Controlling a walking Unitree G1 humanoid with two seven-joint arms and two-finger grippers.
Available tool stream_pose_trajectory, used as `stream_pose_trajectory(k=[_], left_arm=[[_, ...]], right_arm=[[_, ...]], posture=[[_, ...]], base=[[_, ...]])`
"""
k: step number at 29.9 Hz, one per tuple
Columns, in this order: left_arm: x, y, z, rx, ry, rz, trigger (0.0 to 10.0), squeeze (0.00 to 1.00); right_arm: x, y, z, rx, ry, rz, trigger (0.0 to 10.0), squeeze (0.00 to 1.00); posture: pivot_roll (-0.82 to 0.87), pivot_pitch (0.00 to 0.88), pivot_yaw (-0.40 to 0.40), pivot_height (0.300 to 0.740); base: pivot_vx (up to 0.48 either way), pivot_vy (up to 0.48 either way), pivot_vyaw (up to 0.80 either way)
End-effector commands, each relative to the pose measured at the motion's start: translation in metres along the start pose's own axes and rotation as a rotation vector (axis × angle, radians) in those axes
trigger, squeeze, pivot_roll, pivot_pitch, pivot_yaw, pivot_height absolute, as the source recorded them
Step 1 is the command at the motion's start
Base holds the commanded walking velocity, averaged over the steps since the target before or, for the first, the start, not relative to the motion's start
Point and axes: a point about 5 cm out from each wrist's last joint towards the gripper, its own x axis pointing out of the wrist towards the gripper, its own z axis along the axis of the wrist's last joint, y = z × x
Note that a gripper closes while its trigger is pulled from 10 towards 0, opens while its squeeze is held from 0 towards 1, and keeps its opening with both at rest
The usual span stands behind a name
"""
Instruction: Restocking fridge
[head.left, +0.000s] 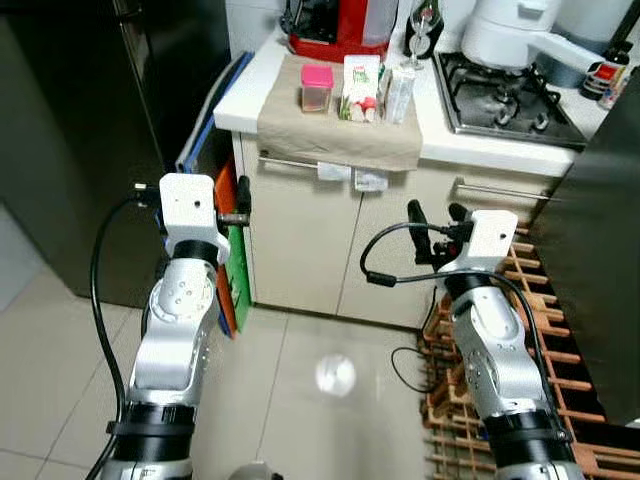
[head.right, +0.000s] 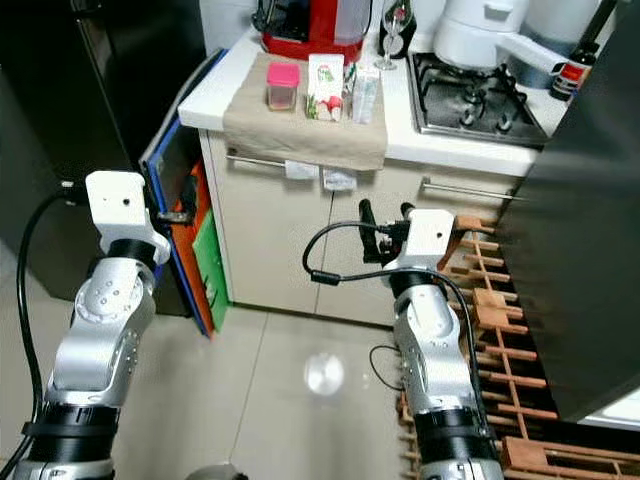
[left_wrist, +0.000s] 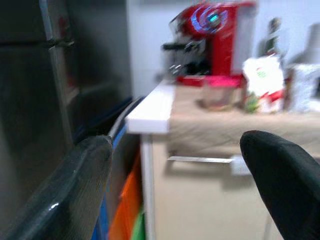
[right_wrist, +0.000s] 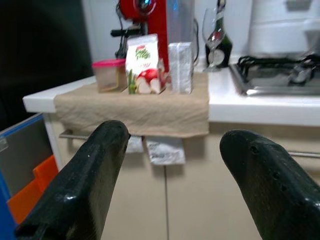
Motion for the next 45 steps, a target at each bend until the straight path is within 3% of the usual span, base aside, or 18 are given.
stream_pose_trajectory(k=[1,6,21,29,32,35,45], left_arm=[[0.005,-0.007,0.013,-0.011,-0.061,-0.04,10.0,0.0],[0.007,-0.01,0.017,-0.051,-0.097,-0.09,10.0,0.0],[0.007,-0.005,0.021,-0.075,-0.124,-0.072,10.0,0.0],[0.006,-0.003,0.035,-0.087,-0.193,-0.072,10.0,0.0],[0.007,-0.005,0.037,-0.084,-0.202,-0.084,10.0,0.0],[0.008,-0.005,0.039,-0.082,-0.205,-0.086,10.0,0.0],[0.011,-0.008,0.045,-0.061,-0.219,-0.093,10.0,0.0]], right_arm=[[0.003,-0.003,0.01,-0.023,-0.048,-0.007,10.0,0.0],[0.005,0.0,0.013,-0.052,-0.072,-0.001,10.0,0.0],[0.011,0.011,0.013,-0.069,-0.073,0.042,10.0,0.0],[0.017,0.018,0.038,-0.111,-0.177,0.051,10.0,0.0],[0.023,0.013,0.052,-0.106,-0.212,0.002,10.0,0.0],[0.027,0.011,0.053,-0.138,-0.198,-0.021,10.0,0.0],[0.031,0.0,0.062,-0.091,-0.198,-0.114,10.0,0.0]], posture=[[-0.05,0.0,-0.011,0.74],[-0.04,0.0,-0.017,0.74],[-0.03,0.0,-0.02,0.74],[-0.03,0.0,-0.022,0.74],[-0.03,0.0,-0.021,0.74],[-0.02,0.0,-0.02,0.74],[-0.02,0.0,-0.023,0.74]], base=[[0.48,0.0,0.0],[0.48,0.0,0.0],[0.48,0.0,0.0],[0.48,0.0,0.0],[0.48,0.0,0.0],[0.48,0.0,0.0],[0.324,0.0,0.0]])
